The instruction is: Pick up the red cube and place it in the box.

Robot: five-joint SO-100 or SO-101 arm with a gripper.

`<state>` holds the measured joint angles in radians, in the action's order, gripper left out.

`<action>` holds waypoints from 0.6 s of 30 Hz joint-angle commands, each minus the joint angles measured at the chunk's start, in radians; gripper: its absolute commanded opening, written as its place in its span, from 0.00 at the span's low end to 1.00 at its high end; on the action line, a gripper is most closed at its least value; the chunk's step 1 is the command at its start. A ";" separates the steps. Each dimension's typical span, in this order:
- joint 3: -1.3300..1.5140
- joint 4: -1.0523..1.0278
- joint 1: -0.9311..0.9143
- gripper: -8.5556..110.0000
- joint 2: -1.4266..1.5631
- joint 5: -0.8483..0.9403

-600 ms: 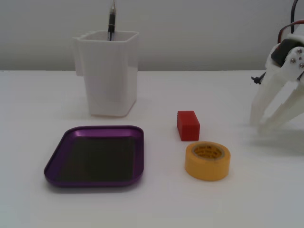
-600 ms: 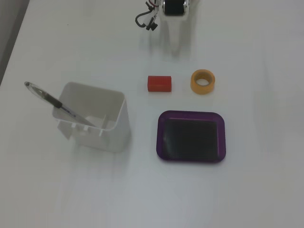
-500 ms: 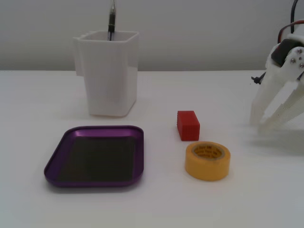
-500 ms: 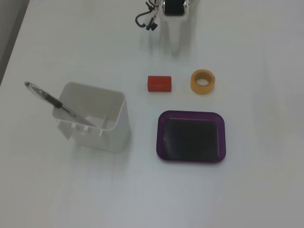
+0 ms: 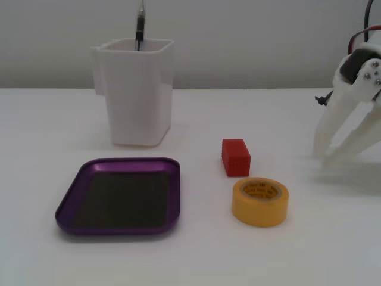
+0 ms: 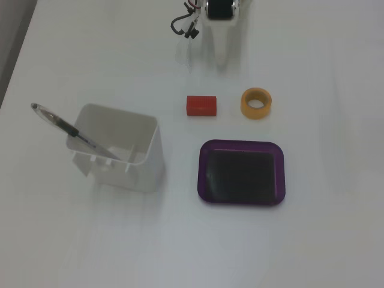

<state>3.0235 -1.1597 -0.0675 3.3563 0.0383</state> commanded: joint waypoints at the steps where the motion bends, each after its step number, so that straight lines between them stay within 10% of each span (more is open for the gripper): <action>1: -0.051 0.041 -0.006 0.07 0.094 0.000; 18: -0.164 0.058 -0.117 0.13 0.075 0.006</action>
<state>2.9084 -1.1183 -0.1503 3.3563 0.0414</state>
